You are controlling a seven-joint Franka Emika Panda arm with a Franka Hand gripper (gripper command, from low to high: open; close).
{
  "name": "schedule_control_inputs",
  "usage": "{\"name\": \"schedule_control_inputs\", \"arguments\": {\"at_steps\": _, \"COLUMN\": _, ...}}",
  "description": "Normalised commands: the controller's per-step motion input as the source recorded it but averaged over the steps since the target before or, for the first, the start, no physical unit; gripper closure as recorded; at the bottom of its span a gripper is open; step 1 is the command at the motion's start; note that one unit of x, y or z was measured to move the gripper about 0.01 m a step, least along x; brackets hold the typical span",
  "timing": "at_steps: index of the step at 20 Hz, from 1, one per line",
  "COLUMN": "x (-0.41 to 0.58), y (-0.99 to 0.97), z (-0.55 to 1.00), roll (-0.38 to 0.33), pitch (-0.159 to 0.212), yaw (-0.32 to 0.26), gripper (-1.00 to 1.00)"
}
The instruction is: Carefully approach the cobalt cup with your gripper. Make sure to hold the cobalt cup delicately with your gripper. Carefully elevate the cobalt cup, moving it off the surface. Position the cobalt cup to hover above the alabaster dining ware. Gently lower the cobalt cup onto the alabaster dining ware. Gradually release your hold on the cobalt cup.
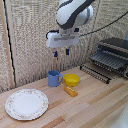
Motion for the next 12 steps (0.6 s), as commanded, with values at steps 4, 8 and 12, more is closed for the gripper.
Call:
{"name": "schedule_control_inputs", "arguments": {"at_steps": 4, "x": 0.655, "y": -0.51, "z": -0.27, "roll": 0.044, "pitch": 0.063, "yaw": 0.061, "gripper": -1.0}}
{"name": "schedule_control_inputs", "arguments": {"at_steps": 8, "x": 0.504, "y": -0.52, "z": -0.33, "roll": 0.031, "pitch": 0.048, "yaw": 0.07, "gripper": -1.0}}
{"name": "schedule_control_inputs", "arguments": {"at_steps": 12, "x": 0.439, "y": -0.34, "z": -0.33, "roll": 0.005, "pitch": 0.074, "yaw": 0.049, "gripper": -1.0}}
